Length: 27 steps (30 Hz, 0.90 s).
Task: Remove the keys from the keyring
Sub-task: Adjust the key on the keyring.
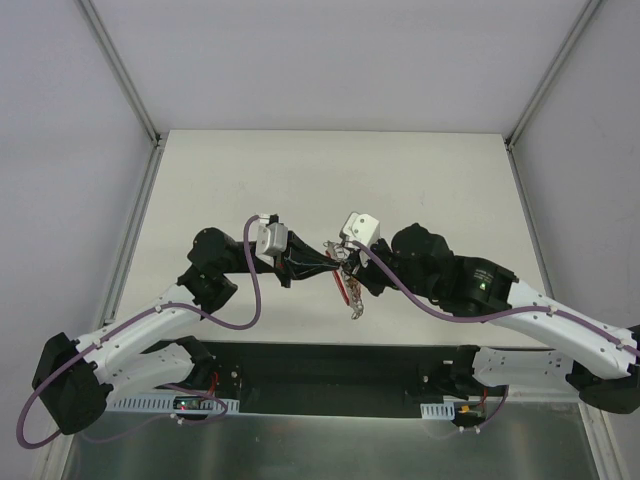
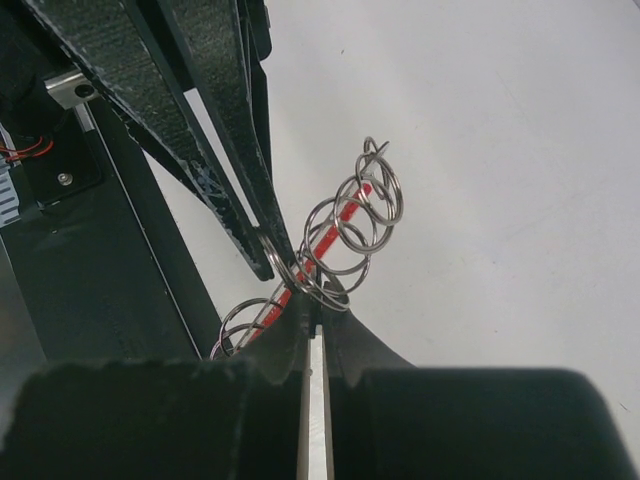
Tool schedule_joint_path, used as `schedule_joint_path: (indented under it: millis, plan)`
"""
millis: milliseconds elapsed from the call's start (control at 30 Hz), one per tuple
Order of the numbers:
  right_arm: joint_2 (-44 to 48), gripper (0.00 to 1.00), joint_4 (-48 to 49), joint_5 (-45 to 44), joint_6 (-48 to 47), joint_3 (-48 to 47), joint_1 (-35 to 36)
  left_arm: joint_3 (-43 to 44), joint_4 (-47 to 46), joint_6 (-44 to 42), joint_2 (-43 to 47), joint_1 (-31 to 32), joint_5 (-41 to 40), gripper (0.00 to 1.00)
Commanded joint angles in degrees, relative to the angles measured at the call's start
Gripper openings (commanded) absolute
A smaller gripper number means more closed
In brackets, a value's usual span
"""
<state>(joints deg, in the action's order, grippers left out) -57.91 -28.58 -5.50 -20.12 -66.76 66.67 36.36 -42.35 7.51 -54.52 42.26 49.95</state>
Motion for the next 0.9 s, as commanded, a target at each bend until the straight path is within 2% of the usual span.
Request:
schedule_joint_path:
  millis: [0,200,367,500,800,867]
  plan:
    - [1.39,0.01,2.56,0.58,0.96,0.4,0.03,-0.41,-13.98,5.49,-0.58,0.02,4.18,0.0]
    - [2.71,0.01,2.91,0.13,0.78,1.11,0.04,-1.2,-21.89,9.1,-2.43,0.02,7.26,0.0]
    - [3.24,0.01,3.79,4.17,0.7,1.55,0.03,-2.52,-29.09,10.07,-3.57,-0.07,7.87,0.0]
    - [4.73,0.01,5.29,4.97,0.43,1.81,0.03,0.02,-35.33,11.39,-7.17,0.01,13.83,0.0]
    - [9.65,0.01,7.31,3.65,-1.94,3.03,0.03,7.31,-32.63,9.81,-14.29,-0.16,22.29,0.0]
    - [11.15,0.01,7.66,4.09,-2.29,3.91,0.03,8.28,-27.83,7.18,-14.73,-0.25,22.64,0.0]
